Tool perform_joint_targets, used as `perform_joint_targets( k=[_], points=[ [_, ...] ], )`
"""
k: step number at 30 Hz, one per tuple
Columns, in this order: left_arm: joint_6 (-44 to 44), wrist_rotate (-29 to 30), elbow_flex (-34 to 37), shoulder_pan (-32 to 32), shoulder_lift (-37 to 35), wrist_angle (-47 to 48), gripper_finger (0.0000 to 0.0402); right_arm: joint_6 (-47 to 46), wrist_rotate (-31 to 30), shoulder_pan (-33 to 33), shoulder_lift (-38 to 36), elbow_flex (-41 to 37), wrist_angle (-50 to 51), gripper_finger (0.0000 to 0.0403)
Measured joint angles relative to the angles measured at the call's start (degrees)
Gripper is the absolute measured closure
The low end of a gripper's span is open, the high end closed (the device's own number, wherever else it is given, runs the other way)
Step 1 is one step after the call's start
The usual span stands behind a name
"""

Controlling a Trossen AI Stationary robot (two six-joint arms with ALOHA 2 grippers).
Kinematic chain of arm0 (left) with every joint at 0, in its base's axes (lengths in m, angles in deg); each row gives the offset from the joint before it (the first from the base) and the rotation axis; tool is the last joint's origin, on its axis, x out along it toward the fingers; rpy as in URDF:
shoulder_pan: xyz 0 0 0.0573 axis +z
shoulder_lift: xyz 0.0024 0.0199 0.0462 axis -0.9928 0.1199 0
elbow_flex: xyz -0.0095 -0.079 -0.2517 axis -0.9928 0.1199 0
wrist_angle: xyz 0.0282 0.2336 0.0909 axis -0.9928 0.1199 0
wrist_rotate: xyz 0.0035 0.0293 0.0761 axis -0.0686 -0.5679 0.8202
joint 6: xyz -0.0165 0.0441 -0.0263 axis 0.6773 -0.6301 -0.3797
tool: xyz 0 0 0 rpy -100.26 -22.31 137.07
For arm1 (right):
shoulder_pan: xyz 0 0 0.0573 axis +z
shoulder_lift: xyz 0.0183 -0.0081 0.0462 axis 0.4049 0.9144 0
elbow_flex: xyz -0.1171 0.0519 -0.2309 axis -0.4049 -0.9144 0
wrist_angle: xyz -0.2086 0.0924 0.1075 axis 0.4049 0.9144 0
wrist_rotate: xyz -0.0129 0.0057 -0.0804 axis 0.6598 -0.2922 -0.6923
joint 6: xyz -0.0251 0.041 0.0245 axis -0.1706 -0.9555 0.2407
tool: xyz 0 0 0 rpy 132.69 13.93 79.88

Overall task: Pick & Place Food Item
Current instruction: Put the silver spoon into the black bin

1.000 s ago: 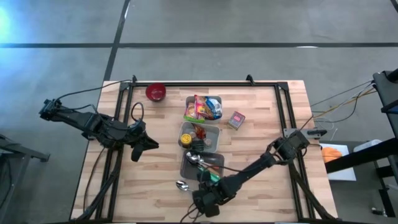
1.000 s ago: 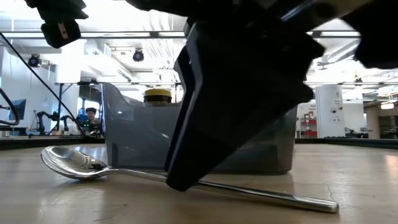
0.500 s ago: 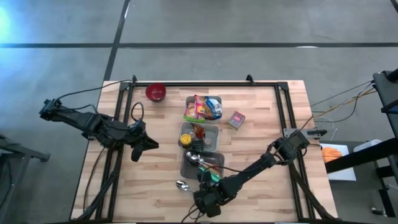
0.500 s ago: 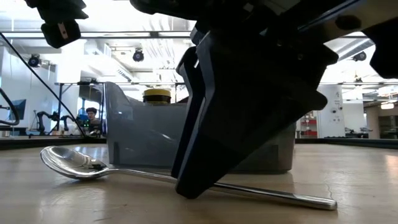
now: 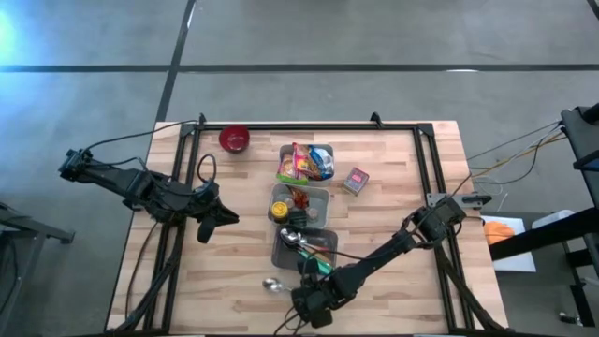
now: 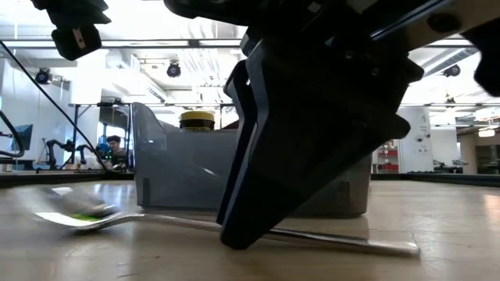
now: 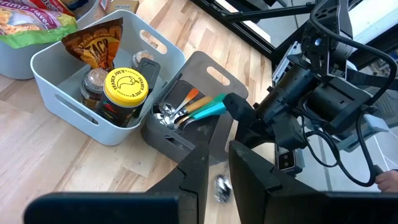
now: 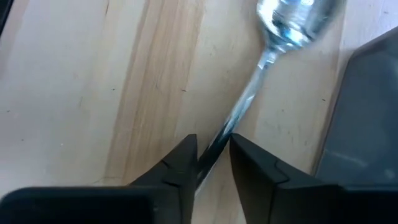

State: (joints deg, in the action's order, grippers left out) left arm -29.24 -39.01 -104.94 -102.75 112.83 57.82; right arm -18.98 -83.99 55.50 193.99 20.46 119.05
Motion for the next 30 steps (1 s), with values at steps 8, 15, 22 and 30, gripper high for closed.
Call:
perform_joint_targets(
  k=[8,15,22,30],
  points=[
    [0.0,0.0,0.0,0.0,-0.02,0.02,0.0335,-0.27,1.22,0.03,0.09,0.0,-0.01,0.0382],
    [0.0,0.01,-0.01,-0.01,-0.01,0.02,0.0335,-0.22,1.77,0.21,0.02,0.42,0.3,0.0383],
    [0.0,0.02,0.0,0.0,0.0,0.02,0.0335,0.28,2.36,0.37,0.13,2.91,1.05,0.0385],
    [0.0,0.01,-0.01,0.0,-0.01,0.02,0.0335,0.09,1.89,1.11,0.09,7.97,4.17,0.0385]
  ],
)
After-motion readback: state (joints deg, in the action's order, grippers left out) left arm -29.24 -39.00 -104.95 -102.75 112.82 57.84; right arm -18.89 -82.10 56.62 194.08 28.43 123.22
